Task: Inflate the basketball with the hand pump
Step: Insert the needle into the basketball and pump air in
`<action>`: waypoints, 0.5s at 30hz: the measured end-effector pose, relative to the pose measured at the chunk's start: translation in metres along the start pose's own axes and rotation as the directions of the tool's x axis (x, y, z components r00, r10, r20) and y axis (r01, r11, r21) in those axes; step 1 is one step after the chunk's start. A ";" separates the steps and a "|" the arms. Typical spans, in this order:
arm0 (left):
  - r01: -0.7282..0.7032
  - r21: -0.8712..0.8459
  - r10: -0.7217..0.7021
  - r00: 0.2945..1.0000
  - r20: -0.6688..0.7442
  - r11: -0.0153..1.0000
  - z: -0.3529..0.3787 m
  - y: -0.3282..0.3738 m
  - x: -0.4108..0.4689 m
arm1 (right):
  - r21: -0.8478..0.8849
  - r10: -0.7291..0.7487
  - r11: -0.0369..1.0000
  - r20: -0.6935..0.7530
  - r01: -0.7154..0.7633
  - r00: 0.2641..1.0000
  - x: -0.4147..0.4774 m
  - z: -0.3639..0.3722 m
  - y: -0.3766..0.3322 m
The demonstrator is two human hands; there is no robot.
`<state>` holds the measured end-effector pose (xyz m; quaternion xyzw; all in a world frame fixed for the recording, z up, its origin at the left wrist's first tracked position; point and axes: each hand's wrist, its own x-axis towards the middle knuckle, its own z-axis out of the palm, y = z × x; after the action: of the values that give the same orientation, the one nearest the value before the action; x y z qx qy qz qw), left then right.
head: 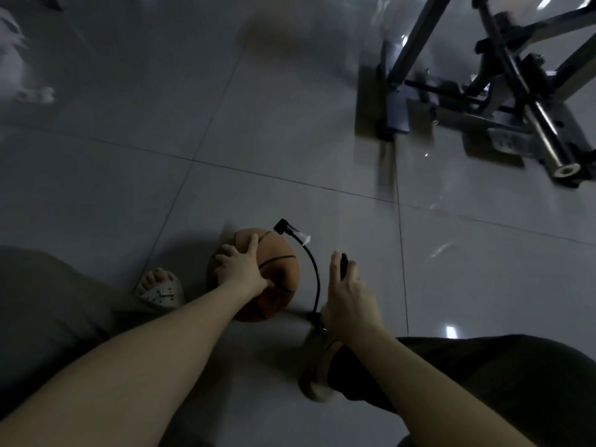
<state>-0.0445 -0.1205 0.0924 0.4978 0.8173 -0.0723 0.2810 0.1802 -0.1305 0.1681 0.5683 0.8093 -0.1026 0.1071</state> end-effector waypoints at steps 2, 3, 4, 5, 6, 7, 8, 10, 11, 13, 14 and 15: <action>-0.014 0.012 0.014 1.000 -0.023 1.000 0.004 -0.002 -0.002 | 0.035 0.062 0.998 -0.071 -0.059 0.996 0.010 0.000 0.005; -0.017 0.017 0.017 0.999 -0.028 1.000 0.006 -0.004 -0.003 | 0.022 0.080 0.997 -0.092 -0.078 0.993 0.013 -0.002 0.009; -0.018 0.025 0.018 0.999 -0.034 1.000 0.007 -0.006 -0.004 | 0.018 0.099 0.995 -0.098 -0.097 0.990 0.015 -0.003 0.011; -0.020 0.035 0.021 0.999 -0.040 0.999 0.008 -0.008 -0.004 | 0.030 0.113 0.993 -0.086 -0.111 0.990 0.016 -0.005 0.012; -0.022 0.042 0.024 0.999 -0.044 0.999 0.008 -0.009 -0.003 | 0.053 0.113 0.993 -0.064 -0.110 0.991 0.014 -0.008 0.010; -0.023 0.042 0.025 0.999 -0.043 0.999 0.008 -0.009 -0.002 | 0.071 0.104 0.992 -0.033 -0.101 0.994 0.013 -0.011 0.007; -0.024 0.036 0.025 0.999 -0.042 0.999 0.008 -0.009 -0.001 | 0.067 0.085 0.994 -0.006 -0.084 0.996 0.011 -0.014 0.003; -0.020 0.029 0.022 0.999 -0.042 0.999 0.007 -0.005 -0.001 | 0.000 0.047 0.999 0.007 -0.047 0.999 0.008 -0.023 -0.002; -0.010 0.032 0.012 0.999 -0.042 0.999 0.007 -0.002 -0.002 | -0.031 0.041 0.999 -0.016 -0.041 0.999 0.008 -0.033 -0.002; 0.012 0.060 -0.009 0.999 -0.043 0.998 0.007 0.001 -0.003 | -0.087 0.048 0.995 -0.101 -0.057 0.994 0.014 -0.059 0.002; 0.011 0.077 -0.008 0.999 -0.039 0.997 0.007 0.002 -0.004 | -0.117 0.053 0.991 -0.155 -0.071 0.986 0.016 -0.074 0.004; 0.002 0.086 0.001 1.000 -0.031 0.996 0.008 0.002 -0.004 | -0.153 0.054 0.984 -0.208 -0.087 0.977 0.018 -0.088 0.007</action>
<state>-0.0380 -0.1256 0.0886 0.5103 0.8179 -0.0997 0.2465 0.1757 -0.0867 0.2463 0.5935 0.8011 0.0255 0.0731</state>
